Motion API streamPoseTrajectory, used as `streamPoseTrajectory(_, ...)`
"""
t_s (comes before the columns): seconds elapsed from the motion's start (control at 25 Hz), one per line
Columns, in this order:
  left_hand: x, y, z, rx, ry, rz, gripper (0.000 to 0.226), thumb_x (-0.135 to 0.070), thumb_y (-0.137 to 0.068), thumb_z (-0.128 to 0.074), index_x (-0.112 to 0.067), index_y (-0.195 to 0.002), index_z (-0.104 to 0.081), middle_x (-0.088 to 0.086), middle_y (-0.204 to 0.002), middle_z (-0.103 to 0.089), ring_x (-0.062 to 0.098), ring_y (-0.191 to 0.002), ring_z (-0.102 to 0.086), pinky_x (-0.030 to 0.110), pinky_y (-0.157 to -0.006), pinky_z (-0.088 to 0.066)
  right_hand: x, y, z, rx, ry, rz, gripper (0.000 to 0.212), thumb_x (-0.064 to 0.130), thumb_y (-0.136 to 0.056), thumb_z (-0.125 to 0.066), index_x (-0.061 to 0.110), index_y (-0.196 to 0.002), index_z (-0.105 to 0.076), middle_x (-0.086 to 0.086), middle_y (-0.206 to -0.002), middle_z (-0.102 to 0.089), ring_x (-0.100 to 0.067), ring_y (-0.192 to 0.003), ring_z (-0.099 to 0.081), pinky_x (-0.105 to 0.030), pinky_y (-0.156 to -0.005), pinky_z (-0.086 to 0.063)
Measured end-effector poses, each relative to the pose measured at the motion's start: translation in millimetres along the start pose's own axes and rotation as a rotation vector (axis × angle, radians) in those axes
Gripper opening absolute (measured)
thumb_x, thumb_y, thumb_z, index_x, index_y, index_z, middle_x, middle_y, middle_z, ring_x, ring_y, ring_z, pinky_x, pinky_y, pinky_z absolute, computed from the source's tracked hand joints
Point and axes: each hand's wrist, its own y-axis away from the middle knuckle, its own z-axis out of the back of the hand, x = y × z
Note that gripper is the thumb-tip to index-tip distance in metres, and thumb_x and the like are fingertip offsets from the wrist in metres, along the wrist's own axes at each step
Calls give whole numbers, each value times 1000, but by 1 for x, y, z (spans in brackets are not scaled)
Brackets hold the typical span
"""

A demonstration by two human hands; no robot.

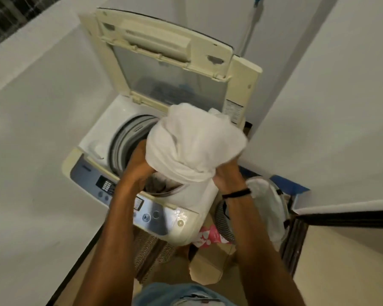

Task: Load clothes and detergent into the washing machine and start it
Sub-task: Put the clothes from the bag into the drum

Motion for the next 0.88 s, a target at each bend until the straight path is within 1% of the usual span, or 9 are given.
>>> streamPoseTrajectory(0.12, 46, -17, 38, -96, -412, 288, 67, -28, -76, -77, -2, -130, -49, 16, -129, -61, 32, -118, -59, 37, -90, -51, -25, -17, -49, 27, 739, 59, 62, 18, -86, -71, 7, -141, -44, -13, -136, -55, -30, -126, -52, -34, -105, -43)
streamPoseTrajectory(0.2, 65, -17, 41, -97, -534, 365, 66, -31, -77, -79, 4, -126, -52, 23, -125, -62, 38, -114, -60, 41, -89, -51, -43, -21, -43, -56, 1041, 43, 55, 27, -88, -65, 7, -137, -48, -16, -135, -56, -31, -124, -53, -34, -101, -44)
streamPoseTrajectory(0.28, 56, -9, 20, -92, -437, 303, 65, -36, -79, -78, -1, -129, -55, 19, -129, -61, 36, -118, -59, 41, -95, -49, -47, -17, -13, -104, 1194, 66, 35, 36, -93, -51, 11, -113, -65, -10, -115, -69, -27, -107, -64, -33, -93, -50)
streamPoseTrajectory(0.36, 40, -5, -15, -103, -349, 218, 55, -38, -81, -75, -10, -126, -60, 14, -128, -63, 33, -118, -60, 39, -99, -48, -49, -14, 29, -180, 1098, 1, 40, 46, -87, -44, 16, -91, -69, -4, -92, -74, -24, -86, -71, -36, -80, -58)
streamPoseTrajectory(0.48, 17, 10, -100, -34, -248, 58, 33, -40, -84, -71, -20, -109, -68, 1, -102, -73, 21, -98, -67, 34, -91, -51, -50, -3, 98, -358, 838, -64, 24, 36, -86, -53, 19, -81, -69, -2, -79, -72, -22, -72, -71, -40, -70, -62)
streamPoseTrajectory(0.64, 1, 29, -235, 292, -273, -5, 24, -34, -88, -68, -20, -108, -68, -4, -98, -70, 14, -92, -64, 27, -88, -50, -79, -4, 228, -507, 794, -314, 19, 34, -80, -54, 22, -81, -69, -4, -82, -73, -26, -79, -71, -45, -75, -60)
streamPoseTrajectory(0.72, 18, 24, -304, 426, -361, 14, 21, -29, -90, -66, -16, -107, -68, 1, -102, -72, 18, -96, -66, 28, -87, -50, -96, -7, 283, -549, 729, -474, 14, 27, -85, -55, 22, -77, -66, -6, -87, -74, -26, -81, -71, -38, -74, -60)
streamPoseTrajectory(0.8, 49, 12, -365, 504, -462, 55, 20, -25, -90, -64, -13, -106, -68, 5, -104, -72, 22, -99, -66, 27, -85, -49, -126, -20, 341, -570, 719, -591, 20, 19, -92, -53, 18, -74, -61, -5, -90, -71, -26, -88, -70, -30, -70, -52)
streamPoseTrajectory(0.88, 91, -7, -419, 551, -528, 100, 24, -24, -91, -64, -10, -110, -67, 7, -106, -71, 23, -102, -66, 27, -86, -48, -156, -40, 394, -637, 662, -663, 24, 17, -90, -55, 11, -67, -62, -7, -83, -72, -30, -84, -70, -33, -70, -56)
